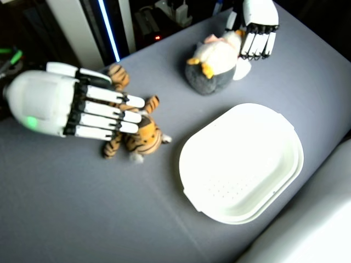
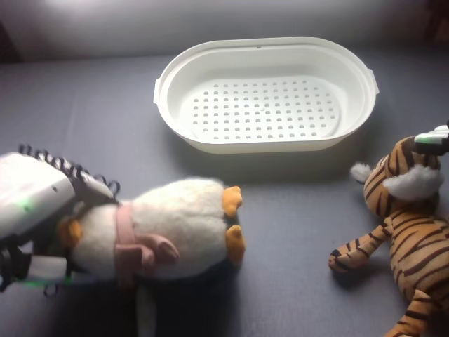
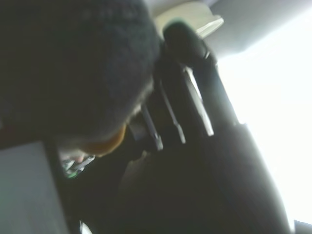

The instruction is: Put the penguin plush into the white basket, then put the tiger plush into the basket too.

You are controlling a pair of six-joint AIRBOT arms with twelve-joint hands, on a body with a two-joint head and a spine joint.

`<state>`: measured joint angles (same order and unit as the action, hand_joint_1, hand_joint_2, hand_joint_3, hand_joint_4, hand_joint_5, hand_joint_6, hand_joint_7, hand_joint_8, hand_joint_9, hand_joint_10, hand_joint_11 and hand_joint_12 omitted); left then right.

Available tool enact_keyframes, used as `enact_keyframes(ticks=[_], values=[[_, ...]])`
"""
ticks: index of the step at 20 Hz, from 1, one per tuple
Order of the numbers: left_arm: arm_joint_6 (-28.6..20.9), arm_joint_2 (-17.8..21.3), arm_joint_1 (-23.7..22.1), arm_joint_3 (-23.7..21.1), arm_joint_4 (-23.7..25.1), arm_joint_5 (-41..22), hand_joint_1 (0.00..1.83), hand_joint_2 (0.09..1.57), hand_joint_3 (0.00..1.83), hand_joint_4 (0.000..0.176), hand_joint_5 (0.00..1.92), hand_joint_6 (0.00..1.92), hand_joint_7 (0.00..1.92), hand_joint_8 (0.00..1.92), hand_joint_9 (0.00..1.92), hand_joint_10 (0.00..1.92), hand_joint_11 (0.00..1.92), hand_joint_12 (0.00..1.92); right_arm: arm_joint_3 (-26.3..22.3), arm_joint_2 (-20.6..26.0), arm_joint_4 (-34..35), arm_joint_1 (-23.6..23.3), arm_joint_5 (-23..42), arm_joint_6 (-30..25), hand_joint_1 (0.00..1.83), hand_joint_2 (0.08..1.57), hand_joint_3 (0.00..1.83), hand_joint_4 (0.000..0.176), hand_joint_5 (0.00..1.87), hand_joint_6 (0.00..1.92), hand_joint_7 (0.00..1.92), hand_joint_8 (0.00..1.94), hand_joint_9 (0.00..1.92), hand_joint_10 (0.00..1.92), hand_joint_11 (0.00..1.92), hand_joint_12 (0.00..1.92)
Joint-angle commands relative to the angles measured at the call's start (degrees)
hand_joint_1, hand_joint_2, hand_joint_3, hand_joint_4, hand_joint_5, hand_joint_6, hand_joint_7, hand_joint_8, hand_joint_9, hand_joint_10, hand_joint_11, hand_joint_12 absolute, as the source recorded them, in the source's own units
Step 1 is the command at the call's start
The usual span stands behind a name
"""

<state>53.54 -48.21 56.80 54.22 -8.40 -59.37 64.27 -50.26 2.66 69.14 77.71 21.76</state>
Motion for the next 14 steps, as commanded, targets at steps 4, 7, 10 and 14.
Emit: enact_keyframes(ticks=[4, 7, 10, 14], values=[[-0.2, 3.1, -2.3, 0.1, 0.7, -14.4, 1.28, 1.09, 0.0, 0.0, 1.16, 0.46, 0.98, 1.21, 0.81, 1.17, 0.61, 1.67, 0.2, 0.0, 1.8, -0.5, 7.0, -0.6, 0.53, 1.32, 0.0, 0.043, 0.45, 0.0, 0.47, 0.0, 0.45, 0.0, 0.42, 0.08], [-0.2, 1.6, -7.2, 3.5, -0.8, -12.5, 1.36, 1.11, 0.0, 0.0, 1.03, 0.72, 1.0, 1.07, 0.84, 1.23, 0.54, 1.42, 0.4, -0.3, 1.9, -0.5, 7.0, -0.6, 0.51, 1.32, 0.0, 0.049, 0.44, 0.0, 0.47, 0.0, 0.45, 0.0, 0.42, 0.07], [-0.2, -3.5, -15.6, 10.1, -1.8, -4.3, 1.38, 1.08, 0.0, 0.0, 1.03, 0.87, 1.08, 0.82, 0.9, 1.16, 0.55, 1.2, 0.6, -0.3, 1.9, -0.5, 7.0, -0.7, 0.51, 1.33, 0.0, 0.041, 0.44, 0.0, 0.46, 0.0, 0.45, 0.0, 0.42, 0.07], [-0.2, -9.0, -25.7, 17.2, -1.3, 8.9, 1.18, 1.1, 0.0, 0.0, 0.99, 0.97, 0.92, 0.34, 0.89, 0.29, 0.65, 0.98, 1.0, -0.5, 2.0, -0.5, 7.0, -0.7, 0.49, 1.34, 0.0, 0.034, 0.44, 0.0, 0.47, 0.0, 0.46, 0.0, 0.45, 0.07]])
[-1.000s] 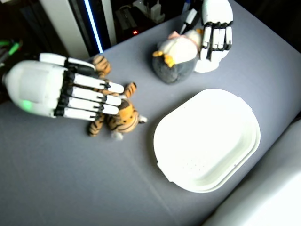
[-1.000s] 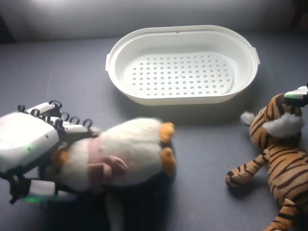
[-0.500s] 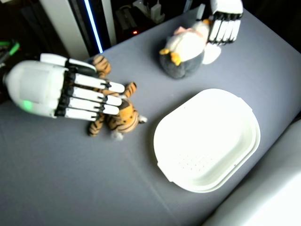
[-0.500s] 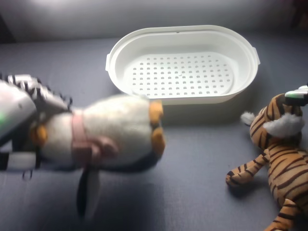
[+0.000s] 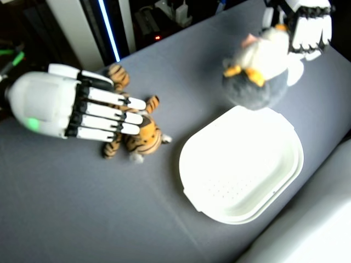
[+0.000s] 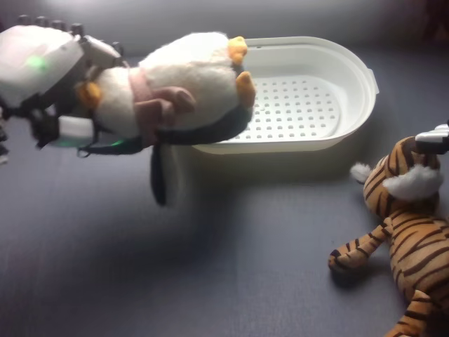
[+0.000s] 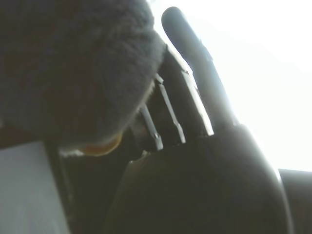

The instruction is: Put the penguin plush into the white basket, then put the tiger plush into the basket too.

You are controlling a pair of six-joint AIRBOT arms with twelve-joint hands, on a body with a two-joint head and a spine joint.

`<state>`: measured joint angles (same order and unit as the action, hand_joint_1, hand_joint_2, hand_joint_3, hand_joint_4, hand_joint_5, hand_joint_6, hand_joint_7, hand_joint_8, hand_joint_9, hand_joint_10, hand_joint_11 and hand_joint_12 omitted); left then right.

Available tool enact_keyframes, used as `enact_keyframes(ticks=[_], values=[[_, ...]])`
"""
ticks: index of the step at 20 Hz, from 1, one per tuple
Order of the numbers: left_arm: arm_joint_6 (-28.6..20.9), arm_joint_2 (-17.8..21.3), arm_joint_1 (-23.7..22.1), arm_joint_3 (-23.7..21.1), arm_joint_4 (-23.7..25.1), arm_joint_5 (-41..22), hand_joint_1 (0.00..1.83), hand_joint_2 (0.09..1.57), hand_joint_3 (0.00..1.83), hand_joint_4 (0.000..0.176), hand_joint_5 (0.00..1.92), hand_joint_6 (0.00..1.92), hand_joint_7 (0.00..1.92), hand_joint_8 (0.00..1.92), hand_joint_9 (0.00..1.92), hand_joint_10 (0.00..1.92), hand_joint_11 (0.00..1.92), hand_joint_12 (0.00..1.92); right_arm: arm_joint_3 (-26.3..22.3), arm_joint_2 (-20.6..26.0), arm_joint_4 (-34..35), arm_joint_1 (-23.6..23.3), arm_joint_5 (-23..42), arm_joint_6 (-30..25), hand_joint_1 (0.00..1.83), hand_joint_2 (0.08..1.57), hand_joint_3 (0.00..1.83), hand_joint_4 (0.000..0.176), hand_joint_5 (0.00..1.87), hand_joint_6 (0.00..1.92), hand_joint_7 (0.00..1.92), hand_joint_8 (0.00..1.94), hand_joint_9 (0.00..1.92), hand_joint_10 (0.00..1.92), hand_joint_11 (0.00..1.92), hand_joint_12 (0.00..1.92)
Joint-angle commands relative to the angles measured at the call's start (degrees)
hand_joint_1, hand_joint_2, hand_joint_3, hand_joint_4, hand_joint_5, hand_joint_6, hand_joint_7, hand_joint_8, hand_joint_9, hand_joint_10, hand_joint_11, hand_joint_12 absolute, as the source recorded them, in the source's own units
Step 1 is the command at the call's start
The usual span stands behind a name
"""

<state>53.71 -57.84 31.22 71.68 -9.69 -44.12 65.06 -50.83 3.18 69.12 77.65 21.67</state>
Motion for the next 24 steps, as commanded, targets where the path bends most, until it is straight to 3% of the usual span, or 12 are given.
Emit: enact_keyframes(ticks=[1, 2, 4, 5, 6, 8, 12, 14, 16, 19, 21, 24], values=[[-0.4, -0.2, -1.7, 0.7, -0.1, -4.5, 1.18, 1.1, 0.0, 0.0, 0.99, 0.97, 0.92, 0.34, 0.89, 0.29, 0.65, 0.98, 0.2, 0.1, 1.5, -0.5, 7.1, -0.6, 0.49, 1.34, 0.0, 0.034, 0.44, 0.0, 0.47, 0.0, 0.46, 0.0, 0.45, 0.07], [-0.4, -0.9, -3.0, 1.4, -0.5, -3.1, 1.17, 1.1, 0.0, 0.0, 1.0, 0.93, 0.94, 0.11, 0.9, 0.15, 0.6, 1.02, 0.3, 0.0, 1.5, -0.5, 7.1, -0.6, 0.51, 1.34, 0.0, 0.034, 0.44, 0.0, 0.48, 0.0, 0.46, 0.0, 0.45, 0.06], [-0.4, -2.5, -5.9, 3.3, -1.3, 0.1, 1.08, 0.98, 0.0, 0.0, 0.8, 0.1, 0.85, 0.01, 0.81, 0.02, 0.45, 0.94, 0.4, -0.2, 1.5, -0.5, 7.1, -0.6, 0.5, 1.33, 0.0, 0.038, 0.44, 0.0, 0.48, 0.0, 0.45, 0.0, 0.45, 0.06], [-0.4, -3.0, -6.8, 3.8, -1.7, 0.9, 0.87, 0.93, 0.0, 0.074, 0.31, 0.0, 0.48, 0.0, 0.46, 0.0, 0.07, 0.96, 0.5, -0.3, 1.5, -0.5, 7.1, -0.6, 0.47, 1.34, 0.0, 0.049, 0.42, 0.0, 0.45, 0.0, 0.42, 0.0, 0.42, 0.05], [-0.4, -3.1, -7.4, 3.9, -1.9, 1.4, 0.87, 0.93, 0.0, 0.074, 0.31, 0.0, 0.48, 0.0, 0.46, 0.0, 0.07, 0.96, 0.5, -0.4, 1.5, -0.5, 7.1, -0.6, 0.47, 1.34, 0.0, 0.049, 0.42, 0.0, 0.45, 0.0, 0.42, 0.0, 0.42, 0.05], [-0.4, -3.2, -8.0, 3.8, -1.9, 1.7, 0.81, 0.88, 0.0, 0.169, 0.09, 0.0, 0.23, 0.01, 0.2, 0.0, 0.0, 0.5, 0.5, -0.4, 1.5, -0.5, 7.1, -0.7, 0.52, 1.34, 0.0, 0.041, 0.42, 0.0, 0.45, 0.0, 0.44, 0.01, 0.46, 0.05], [-0.4, -1.4, -5.4, 1.1, -2.0, -1.7, 0.8, 0.88, 0.0, 0.176, 0.0, 0.0, 0.01, 0.0, 0.03, 0.0, 0.0, 0.34, 0.4, -0.4, 1.3, -0.5, 7.7, -1.0, 0.56, 1.33, 0.0, 0.024, 0.43, 0.0, 0.47, 0.0, 0.46, 0.01, 0.46, 0.05], [-0.4, 1.6, -1.4, -2.9, -2.0, -7.1, 0.8, 0.89, 0.0, 0.176, 0.0, 0.0, 0.0, 0.0, 0.01, 0.0, 0.0, 0.39, 0.1, -0.1, 0.8, -0.5, 9.4, -1.0, 0.65, 1.29, 0.0, 0.07, 0.42, 0.0, 0.43, 0.0, 0.43, 0.0, 0.44, 0.03], [-0.4, 5.6, 3.4, -8.1, -0.6, -13.2, 0.76, 0.85, 0.0, 0.176, 0.0, 0.0, 0.0, 0.0, 0.03, 0.0, 0.0, 0.67, -0.7, 0.9, -0.3, -0.5, 10.8, -0.4, 0.81, 1.19, 0.0, 0.065, 0.41, 0.0, 0.41, 0.0, 0.39, 0.0, 0.42, 0.02], [-0.4, 10.4, 9.6, -13.8, 1.6, -19.6, 0.98, 0.89, 0.01, 0.176, 0.0, 0.0, 0.0, 0.0, 0.0, 0.0, 0.0, 0.01, -3.5, 3.0, -3.4, -0.5, 12.4, 1.9, 0.88, 1.14, 0.0, 0.145, 0.33, 0.0, 0.39, 0.0, 0.36, 0.0, 0.39, 0.01], [-0.4, 12.7, 13.2, -16.0, 2.3, -21.9, 1.03, 0.87, 0.0, 0.176, 0.0, 0.0, 0.0, 0.0, 0.0, 0.0, 0.0, 0.0, -4.1, 3.0, -6.0, -0.5, 11.8, 1.9, 0.96, 1.12, 0.0, 0.174, 0.28, 0.0, 0.32, 0.0, 0.34, 0.0, 0.37, 0.0], [-0.4, 15.7, 18.6, -20.0, 2.9, -25.6, 0.99, 0.83, 0.0, 0.176, 0.0, 0.0, 0.0, 0.0, 0.0, 0.0, 0.0, 0.0, -4.7, 3.1, -9.0, -0.5, 8.0, 1.2, 1.02, 1.09, 0.0, 0.176, 0.26, 0.0, 0.32, 0.01, 0.35, 0.01, 0.33, 0.0]])
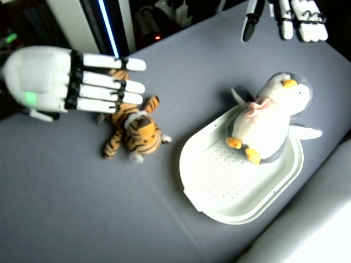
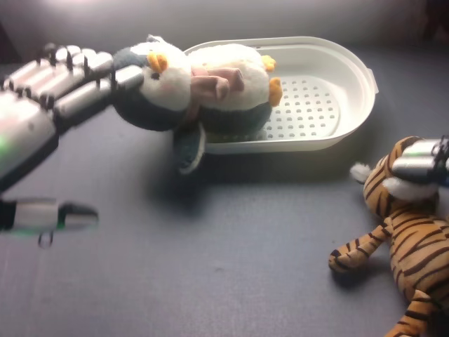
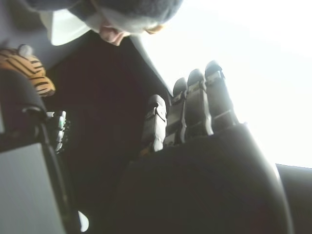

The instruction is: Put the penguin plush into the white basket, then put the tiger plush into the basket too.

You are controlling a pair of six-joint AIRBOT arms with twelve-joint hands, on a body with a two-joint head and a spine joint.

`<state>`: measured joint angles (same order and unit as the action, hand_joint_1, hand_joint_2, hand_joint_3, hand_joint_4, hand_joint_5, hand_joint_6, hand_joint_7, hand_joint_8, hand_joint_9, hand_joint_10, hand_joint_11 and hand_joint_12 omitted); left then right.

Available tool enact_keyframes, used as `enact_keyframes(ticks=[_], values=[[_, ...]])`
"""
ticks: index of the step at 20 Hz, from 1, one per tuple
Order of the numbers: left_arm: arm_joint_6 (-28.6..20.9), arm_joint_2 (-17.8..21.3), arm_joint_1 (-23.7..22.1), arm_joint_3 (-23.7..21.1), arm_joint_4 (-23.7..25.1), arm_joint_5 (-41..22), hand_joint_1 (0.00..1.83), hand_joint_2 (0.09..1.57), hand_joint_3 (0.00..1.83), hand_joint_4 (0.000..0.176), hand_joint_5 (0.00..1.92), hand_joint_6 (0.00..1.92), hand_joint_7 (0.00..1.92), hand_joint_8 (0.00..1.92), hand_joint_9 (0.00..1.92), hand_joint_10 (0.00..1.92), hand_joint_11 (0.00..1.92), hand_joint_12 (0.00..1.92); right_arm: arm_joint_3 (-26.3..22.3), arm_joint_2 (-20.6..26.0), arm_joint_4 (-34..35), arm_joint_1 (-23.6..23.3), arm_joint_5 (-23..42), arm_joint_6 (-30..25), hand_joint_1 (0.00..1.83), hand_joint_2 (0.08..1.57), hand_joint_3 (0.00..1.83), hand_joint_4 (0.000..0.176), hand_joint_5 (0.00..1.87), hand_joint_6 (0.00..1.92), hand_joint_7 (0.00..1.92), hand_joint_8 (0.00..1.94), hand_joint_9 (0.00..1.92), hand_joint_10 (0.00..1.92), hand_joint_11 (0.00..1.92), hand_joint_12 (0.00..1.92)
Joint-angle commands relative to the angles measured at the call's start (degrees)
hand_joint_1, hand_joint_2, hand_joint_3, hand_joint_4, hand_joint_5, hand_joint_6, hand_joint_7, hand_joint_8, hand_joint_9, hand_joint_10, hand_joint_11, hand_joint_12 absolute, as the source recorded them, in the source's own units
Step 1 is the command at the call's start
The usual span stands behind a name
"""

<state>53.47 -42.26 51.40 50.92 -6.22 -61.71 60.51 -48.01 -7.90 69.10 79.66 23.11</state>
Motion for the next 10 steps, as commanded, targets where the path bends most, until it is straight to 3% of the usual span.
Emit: enact_keyframes(ticks=[1, 6, 7, 8, 9, 10], values=[[-0.2, 0.5, 0.0, -0.1, -0.6, -9.2, 0.93, 0.81, 0.0, 0.176, 0.0, 0.0, 0.0, 0.0, 0.0, 0.0, 0.0, 0.0, -0.1, 0.2, 1.1, -0.4, 4.1, -0.7, 1.03, 1.09, 0.0, 0.176, 0.28, 0.01, 0.34, 0.01, 0.37, 0.02, 0.35, 0.01], [-0.2, -0.3, 2.9, -0.5, -1.6, -11.1, 0.82, 0.82, 0.0, 0.159, 0.0, 0.0, 0.0, 0.0, 0.0, 0.0, 0.0, 0.0, 1.1, 0.0, -1.5, -0.5, -5.2, -1.5, 0.95, 1.14, 0.01, 0.176, 0.27, 0.0, 0.28, 0.0, 0.35, 0.0, 0.36, 0.01], [-0.2, -0.6, 3.0, -0.5, -1.6, -11.0, 0.82, 0.83, 0.0, 0.134, 0.0, 0.0, 0.01, 0.0, 0.0, 0.0, 0.0, 0.0, 1.4, -0.3, -1.4, -0.7, -6.5, -1.3, 0.95, 1.14, 0.01, 0.175, 0.26, 0.0, 0.26, 0.0, 0.34, 0.0, 0.36, 0.01], [-0.2, -0.8, 3.1, -0.6, -1.6, -11.0, 0.81, 0.83, 0.0, 0.126, 0.01, 0.0, 0.02, 0.01, 0.0, 0.0, 0.0, 0.0, 1.8, -0.6, -1.3, -0.9, -7.8, -0.9, 0.96, 1.14, 0.01, 0.169, 0.26, 0.0, 0.26, 0.0, 0.34, 0.0, 0.36, 0.01], [-0.2, -0.9, 3.2, -0.6, -1.6, -11.1, 0.82, 0.85, 0.0, 0.129, 0.02, 0.01, 0.0, 0.0, 0.0, 0.0, 0.0, 0.0, 2.0, -0.9, -1.2, -1.4, -9.7, 0.0, 0.98, 1.13, 0.0, 0.152, 0.28, 0.01, 0.28, 0.01, 0.34, 0.0, 0.39, 0.02], [-0.2, -0.9, 3.4, -0.6, -1.6, -11.3, 0.82, 0.88, 0.02, 0.115, 0.01, 0.0, 0.02, 0.01, 0.0, 0.0, 0.0, 0.0, 2.5, -1.3, -1.2, -2.1, -12.4, 1.0, 1.03, 1.11, 0.0, 0.129, 0.34, 0.01, 0.33, 0.01, 0.42, 0.01, 0.46, 0.06]])
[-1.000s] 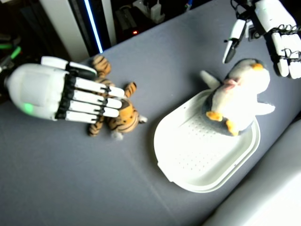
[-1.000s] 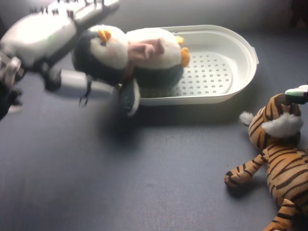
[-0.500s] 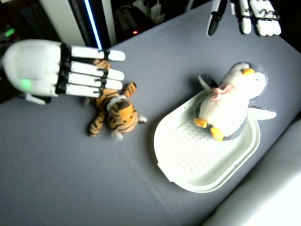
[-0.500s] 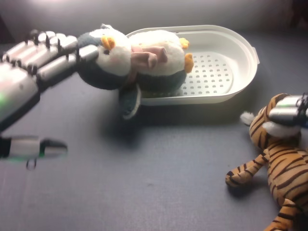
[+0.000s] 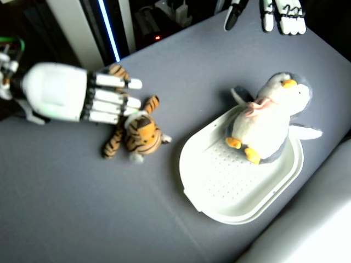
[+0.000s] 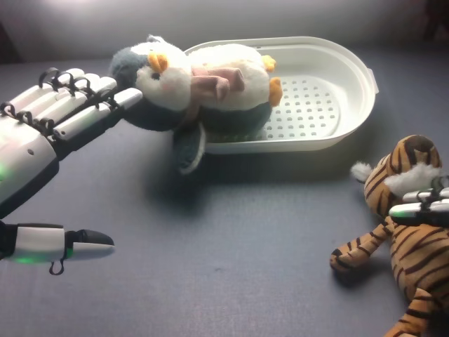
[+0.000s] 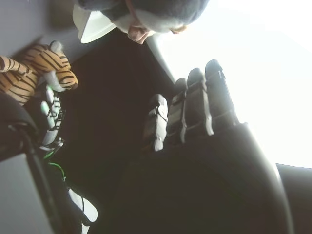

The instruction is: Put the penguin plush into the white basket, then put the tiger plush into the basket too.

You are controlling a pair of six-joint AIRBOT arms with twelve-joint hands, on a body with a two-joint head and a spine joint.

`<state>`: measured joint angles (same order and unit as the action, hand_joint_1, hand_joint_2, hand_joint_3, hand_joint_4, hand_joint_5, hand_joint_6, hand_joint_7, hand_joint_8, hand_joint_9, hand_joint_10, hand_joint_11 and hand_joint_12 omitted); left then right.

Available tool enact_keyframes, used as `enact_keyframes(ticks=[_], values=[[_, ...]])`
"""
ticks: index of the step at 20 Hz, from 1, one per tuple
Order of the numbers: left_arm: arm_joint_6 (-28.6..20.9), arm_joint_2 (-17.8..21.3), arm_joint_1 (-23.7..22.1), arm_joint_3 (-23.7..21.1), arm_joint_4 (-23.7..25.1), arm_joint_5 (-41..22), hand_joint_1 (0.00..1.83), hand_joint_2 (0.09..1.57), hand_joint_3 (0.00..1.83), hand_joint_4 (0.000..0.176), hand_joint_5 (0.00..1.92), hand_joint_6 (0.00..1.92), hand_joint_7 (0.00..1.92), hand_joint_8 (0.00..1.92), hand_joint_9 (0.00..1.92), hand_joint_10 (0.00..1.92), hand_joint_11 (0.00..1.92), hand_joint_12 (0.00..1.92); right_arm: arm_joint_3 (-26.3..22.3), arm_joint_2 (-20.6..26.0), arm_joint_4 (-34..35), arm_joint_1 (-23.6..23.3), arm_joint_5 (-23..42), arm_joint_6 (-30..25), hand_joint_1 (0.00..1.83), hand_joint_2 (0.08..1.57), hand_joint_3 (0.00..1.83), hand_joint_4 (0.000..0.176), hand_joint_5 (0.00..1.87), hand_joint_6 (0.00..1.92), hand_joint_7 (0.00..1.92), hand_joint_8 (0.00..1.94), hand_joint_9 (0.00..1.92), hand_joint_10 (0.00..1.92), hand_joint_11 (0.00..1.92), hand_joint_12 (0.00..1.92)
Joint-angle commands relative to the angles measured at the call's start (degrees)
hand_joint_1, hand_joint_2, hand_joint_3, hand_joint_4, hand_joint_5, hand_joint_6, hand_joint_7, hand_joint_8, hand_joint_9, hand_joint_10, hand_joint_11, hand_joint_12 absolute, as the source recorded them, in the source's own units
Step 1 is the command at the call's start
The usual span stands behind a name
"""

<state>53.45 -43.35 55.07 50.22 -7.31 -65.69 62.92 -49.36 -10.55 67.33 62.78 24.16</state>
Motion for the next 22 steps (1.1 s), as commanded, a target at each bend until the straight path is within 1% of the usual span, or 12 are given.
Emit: enact_keyframes(ticks=[1, 2, 3, 4, 5, 7, 8, 11, 14, 20, 21, 22], values=[[3.6, 0.1, -0.2, 0.1, -0.5, -7.4, 0.82, 0.88, 0.02, 0.109, 0.01, 0.0, 0.03, 0.01, 0.0, 0.0, 0.0, 0.0, 0.7, -0.5, 1.4, -0.9, 2.6, 0.1, 1.07, 1.11, 0.0, 0.111, 0.39, 0.0, 0.39, 0.0, 0.49, 0.01, 0.49, 0.1], [3.6, 0.1, -0.2, 0.1, -0.5, -7.5, 0.84, 0.88, 0.01, 0.113, 0.0, 0.0, 0.04, 0.01, 0.0, 0.0, 0.0, 0.0, 1.2, -1.0, 1.4, -1.1, 1.4, 0.1, 1.22, 1.09, 0.01, 0.028, 0.61, 0.01, 0.63, 0.01, 0.72, 0.15, 0.48, 0.73], [3.6, 0.1, -0.2, 0.1, -0.5, -7.5, 0.84, 0.88, 0.01, 0.113, 0.0, 0.0, 0.04, 0.01, 0.0, 0.0, 0.0, 0.0, 1.5, -1.4, 1.4, -1.3, 1.0, 0.1, 1.22, 1.09, 0.01, 0.028, 0.61, 0.01, 0.63, 0.01, 0.72, 0.15, 0.48, 0.73], [3.6, 0.0, -0.2, 0.1, -0.5, -7.7, 0.84, 0.88, 0.01, 0.104, 0.01, 0.0, 0.05, 0.01, 0.0, 0.0, 0.0, 0.0, 1.8, -1.7, 1.9, -1.8, 1.0, 0.1, 1.21, 1.2, 0.03, 0.0, 0.77, 0.9, 0.78, 1.39, 0.74, 1.25, 0.7, 1.44], [3.6, 0.0, -0.2, 0.1, -0.5, -7.9, 0.84, 0.89, 0.01, 0.095, 0.02, 0.01, 0.05, 0.01, 0.0, 0.0, 0.0, 0.0, 2.0, -1.8, 2.0, -2.4, 1.4, 0.1, 1.29, 1.24, 0.01, 0.0, 0.72, 1.22, 0.65, 1.41, 0.75, 1.51, 0.62, 1.45], [3.6, 0.0, 0.1, 0.1, -0.4, -8.4, 0.83, 0.88, 0.01, 0.099, 0.02, 0.01, 0.05, 0.01, 0.0, 0.0, 0.0, 0.0, 2.4, -1.8, 2.0, -4.7, 3.3, 0.1, 1.31, 1.24, 0.0, 0.0, 0.75, 1.24, 0.64, 1.4, 0.77, 1.52, 0.62, 1.45], [2.7, 0.0, 0.4, 0.0, -0.4, -8.8, 0.83, 0.89, 0.01, 0.108, 0.02, 0.01, 0.05, 0.01, 0.0, 0.0, 0.0, 0.0, 2.6, -1.8, 2.4, -5.8, 5.4, 0.1, 1.25, 1.17, 0.0, 0.0, 0.99, 0.99, 0.76, 1.29, 0.81, 1.44, 0.82, 1.56], [2.2, 0.0, 0.9, -0.1, -0.3, -9.8, 0.84, 0.9, 0.01, 0.129, 0.01, 0.0, 0.03, 0.0, 0.0, 0.0, 0.0, 0.0, 2.6, -1.4, 5.7, -8.7, 14.4, 1.0, 1.33, 1.23, 0.0, 0.0, 0.87, 1.11, 0.59, 1.36, 0.71, 1.57, 0.7, 1.49], [2.1, -0.5, 0.9, 0.1, -0.3, -9.9, 0.87, 0.9, 0.01, 0.1, 0.03, 0.01, 0.02, 0.0, 0.0, 0.0, 0.0, 0.0, 3.1, -1.7, 8.8, -14.1, 19.2, 5.8, 1.21, 1.16, 0.0, 0.0, 1.0, 0.89, 0.79, 1.35, 0.76, 0.91, 0.58, 1.21], [1.9, -1.1, 1.0, 0.5, 0.0, -9.9, 0.88, 0.88, 0.0, 0.103, 0.05, 0.01, 0.05, 0.01, 0.0, 0.0, 0.0, 0.0, 14.3, -12.1, 10.1, -30.5, 3.0, 7.9, 1.35, 1.18, 0.0, 0.0, 0.91, 1.16, 0.77, 1.17, 0.77, 1.32, 0.61, 0.99], [1.9, -1.2, 0.9, 0.6, 0.2, -9.9, 0.87, 0.87, 0.0, 0.111, 0.04, 0.0, 0.06, 0.01, 0.0, 0.0, 0.0, 0.0, 17.0, -14.2, 9.4, -32.8, -0.5, 7.4, 1.37, 1.12, 0.0, 0.0, 1.06, 0.86, 0.88, 1.01, 0.88, 1.28, 0.73, 1.29], [1.9, -1.5, 0.8, 0.9, 0.4, -9.8, 0.88, 0.87, 0.0, 0.106, 0.04, 0.0, 0.06, 0.01, 0.0, 0.0, 0.0, 0.0, 18.9, -15.8, 8.9, -34.4, -3.6, 7.1, 1.36, 1.14, 0.01, 0.0, 1.01, 0.94, 0.83, 1.11, 0.84, 1.31, 0.67, 1.24]])
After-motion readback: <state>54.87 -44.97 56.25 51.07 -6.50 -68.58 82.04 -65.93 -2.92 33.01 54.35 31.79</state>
